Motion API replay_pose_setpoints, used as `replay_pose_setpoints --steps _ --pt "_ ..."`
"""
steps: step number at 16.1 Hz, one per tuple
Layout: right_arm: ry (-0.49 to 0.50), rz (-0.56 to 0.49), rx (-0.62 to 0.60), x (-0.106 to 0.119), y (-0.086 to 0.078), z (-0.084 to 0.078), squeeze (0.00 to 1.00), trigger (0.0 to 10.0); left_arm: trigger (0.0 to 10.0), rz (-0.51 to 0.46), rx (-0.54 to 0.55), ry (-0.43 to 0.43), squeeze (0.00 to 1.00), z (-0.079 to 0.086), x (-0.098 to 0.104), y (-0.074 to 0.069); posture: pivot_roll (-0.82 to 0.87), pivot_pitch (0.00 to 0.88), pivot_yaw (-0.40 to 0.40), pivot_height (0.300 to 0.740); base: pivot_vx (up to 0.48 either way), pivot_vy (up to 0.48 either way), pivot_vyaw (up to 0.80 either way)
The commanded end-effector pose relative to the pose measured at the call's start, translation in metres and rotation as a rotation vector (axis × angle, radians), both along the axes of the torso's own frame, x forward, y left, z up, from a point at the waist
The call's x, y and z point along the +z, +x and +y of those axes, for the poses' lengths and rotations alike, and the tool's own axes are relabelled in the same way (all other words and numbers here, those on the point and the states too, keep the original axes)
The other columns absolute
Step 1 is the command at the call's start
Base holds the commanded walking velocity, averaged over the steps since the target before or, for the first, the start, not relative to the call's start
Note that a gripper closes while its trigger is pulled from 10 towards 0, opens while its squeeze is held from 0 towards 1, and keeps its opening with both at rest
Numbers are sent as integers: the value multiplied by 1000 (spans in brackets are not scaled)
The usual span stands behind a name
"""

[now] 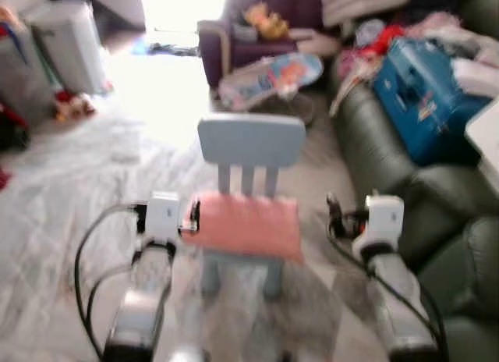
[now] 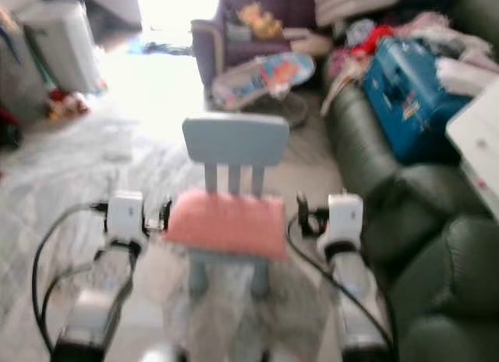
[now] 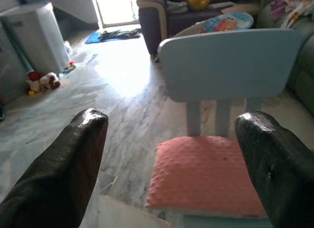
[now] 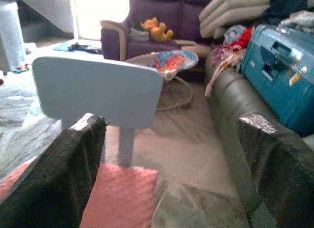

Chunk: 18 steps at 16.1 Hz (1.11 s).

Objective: Move the pillow to the sofa

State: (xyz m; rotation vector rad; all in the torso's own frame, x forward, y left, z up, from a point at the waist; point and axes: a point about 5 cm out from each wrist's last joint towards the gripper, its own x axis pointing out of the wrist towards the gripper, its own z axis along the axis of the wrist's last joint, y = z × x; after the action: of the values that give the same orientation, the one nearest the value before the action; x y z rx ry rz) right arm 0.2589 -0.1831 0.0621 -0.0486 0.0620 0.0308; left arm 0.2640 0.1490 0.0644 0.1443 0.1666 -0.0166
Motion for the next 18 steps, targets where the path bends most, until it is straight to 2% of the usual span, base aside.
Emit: replay_pose_setpoints --steps 1,13,18 --pt "3 -19 15 5 4 4 0 10000 10000 -23 15 11 0 3 5 2 12 0 -36 740 0 0 0" --pt "-3 -25 27 7 10 6 0 10000 10000 -49 -2 -34 0 3 10 5 19 0 -40 740 0 0 0" --pt "-10 -35 30 9 14 6 0 10000 10000 -52 -23 -56 0 -3 11 7 14 0 -42 740 285 0 0"
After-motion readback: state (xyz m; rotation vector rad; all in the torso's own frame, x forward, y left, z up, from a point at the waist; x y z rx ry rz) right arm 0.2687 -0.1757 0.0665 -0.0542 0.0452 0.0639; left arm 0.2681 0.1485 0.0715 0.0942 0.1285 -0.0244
